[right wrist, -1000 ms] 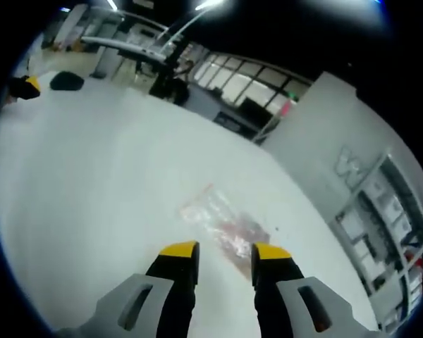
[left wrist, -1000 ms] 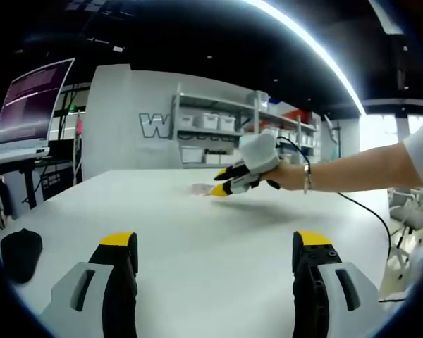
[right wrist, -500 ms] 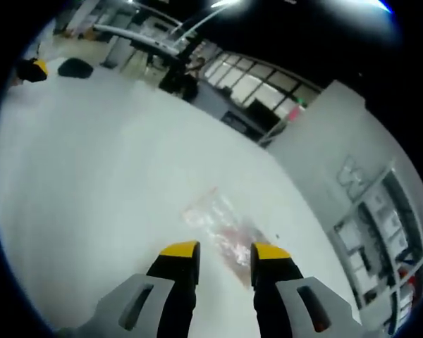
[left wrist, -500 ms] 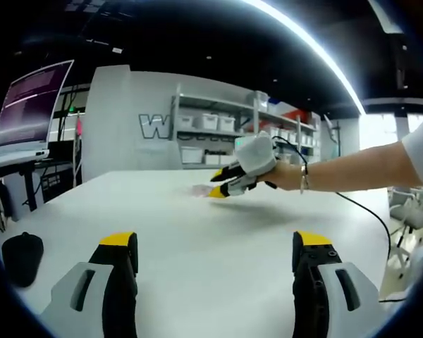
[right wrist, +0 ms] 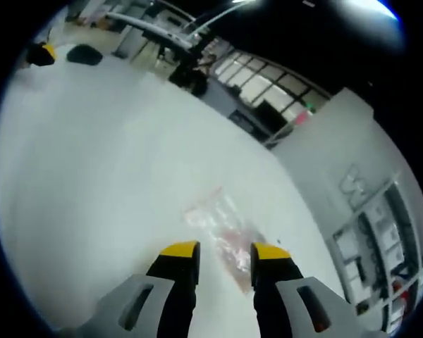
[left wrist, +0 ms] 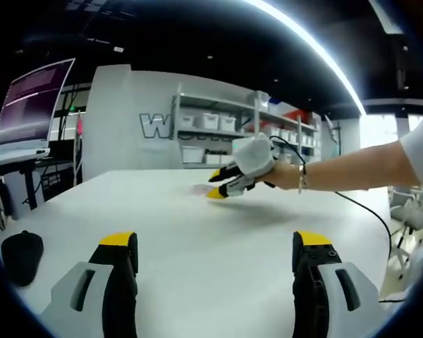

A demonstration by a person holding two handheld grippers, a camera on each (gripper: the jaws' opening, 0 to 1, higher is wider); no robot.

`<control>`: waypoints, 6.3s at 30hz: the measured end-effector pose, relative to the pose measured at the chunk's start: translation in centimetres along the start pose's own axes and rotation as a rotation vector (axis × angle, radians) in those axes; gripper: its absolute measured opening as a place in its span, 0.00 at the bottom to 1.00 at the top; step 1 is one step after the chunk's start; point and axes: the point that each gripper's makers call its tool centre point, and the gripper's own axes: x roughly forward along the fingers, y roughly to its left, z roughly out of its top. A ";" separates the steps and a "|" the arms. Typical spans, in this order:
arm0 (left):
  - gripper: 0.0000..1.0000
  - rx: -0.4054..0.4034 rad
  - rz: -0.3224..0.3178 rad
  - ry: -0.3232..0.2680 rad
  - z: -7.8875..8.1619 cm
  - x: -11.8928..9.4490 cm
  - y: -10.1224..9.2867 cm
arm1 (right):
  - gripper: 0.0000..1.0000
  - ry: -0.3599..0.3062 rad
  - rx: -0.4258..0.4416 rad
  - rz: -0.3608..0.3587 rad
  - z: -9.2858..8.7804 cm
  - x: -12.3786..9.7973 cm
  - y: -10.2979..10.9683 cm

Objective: Open the resealable bag by pulling the two sides of the seal apart until the entire bag opening is separated and visibly accessible.

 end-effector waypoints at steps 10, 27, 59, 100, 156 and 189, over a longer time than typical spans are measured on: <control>0.89 -0.002 0.005 -0.003 0.0 -0.1 0.2 | 0.27 0.008 -0.042 0.008 0.0 0.2 0.4; 0.89 -0.008 0.010 -0.009 0.0 -0.3 0.5 | 0.27 0.017 -0.072 0.012 -0.1 0.7 0.4; 0.89 -0.011 0.019 -0.012 0.1 -0.3 1.0 | 0.22 0.010 -0.086 0.006 -0.3 2.2 -0.3; 0.88 0.006 0.011 -0.003 0.4 -0.1 0.2 | 0.00 -0.222 0.531 -0.179 0.2 -3.0 -7.1; 0.88 0.040 -0.017 -0.030 2.1 -1.8 -2.3 | 0.00 -0.326 0.579 -0.206 3.8 -8.5 -8.2; 0.87 0.062 -0.035 -0.031 2.6 -2.1 -3.9 | 0.00 -0.375 0.601 -0.207 2.6 -12.9 -6.0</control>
